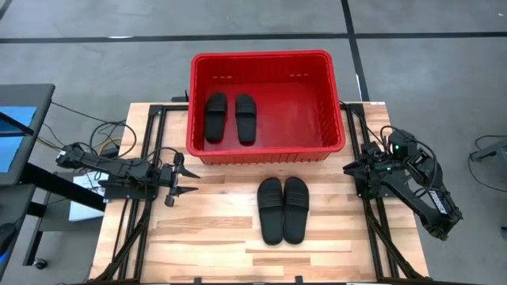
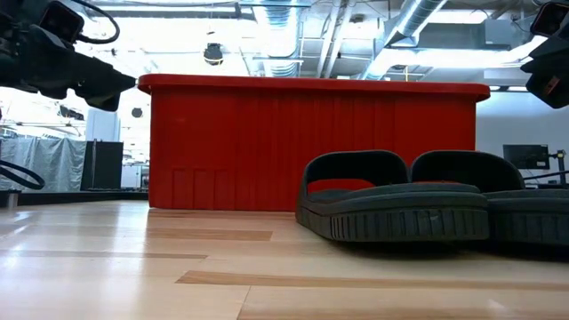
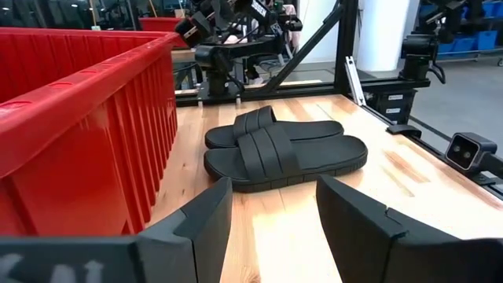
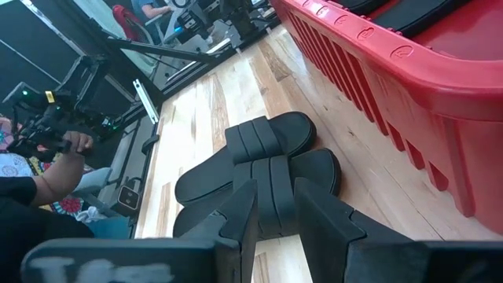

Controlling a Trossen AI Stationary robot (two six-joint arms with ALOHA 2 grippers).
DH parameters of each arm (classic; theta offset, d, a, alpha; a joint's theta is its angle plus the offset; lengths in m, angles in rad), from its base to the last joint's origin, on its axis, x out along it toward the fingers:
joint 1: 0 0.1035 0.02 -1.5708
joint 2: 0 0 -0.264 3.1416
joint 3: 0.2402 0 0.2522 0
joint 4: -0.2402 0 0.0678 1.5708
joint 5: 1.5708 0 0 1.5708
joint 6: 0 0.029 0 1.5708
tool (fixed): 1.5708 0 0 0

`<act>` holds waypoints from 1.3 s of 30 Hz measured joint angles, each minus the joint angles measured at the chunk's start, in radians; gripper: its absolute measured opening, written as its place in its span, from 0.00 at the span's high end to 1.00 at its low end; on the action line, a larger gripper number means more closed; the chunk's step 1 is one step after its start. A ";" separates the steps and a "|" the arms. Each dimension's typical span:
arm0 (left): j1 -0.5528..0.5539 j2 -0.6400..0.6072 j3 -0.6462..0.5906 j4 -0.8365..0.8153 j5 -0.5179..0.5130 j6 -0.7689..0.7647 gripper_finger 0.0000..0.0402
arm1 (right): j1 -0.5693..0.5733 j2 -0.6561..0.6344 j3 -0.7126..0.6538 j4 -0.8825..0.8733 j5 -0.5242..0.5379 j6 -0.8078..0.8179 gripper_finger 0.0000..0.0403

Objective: Pick and place slides into bin
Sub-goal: Put the right slide into the bin

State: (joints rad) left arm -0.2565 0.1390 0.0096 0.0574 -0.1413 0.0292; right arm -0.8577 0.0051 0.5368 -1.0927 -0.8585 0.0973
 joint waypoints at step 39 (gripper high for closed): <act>0.000 0.000 -0.003 0.000 -0.001 0.001 0.56 | 0.000 0.000 0.000 0.247 0.078 0.066 0.81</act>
State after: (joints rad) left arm -0.2565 0.1390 0.0071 0.0573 -0.1425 0.0303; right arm -0.8581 0.0051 0.5369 -0.8460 -0.7806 0.1629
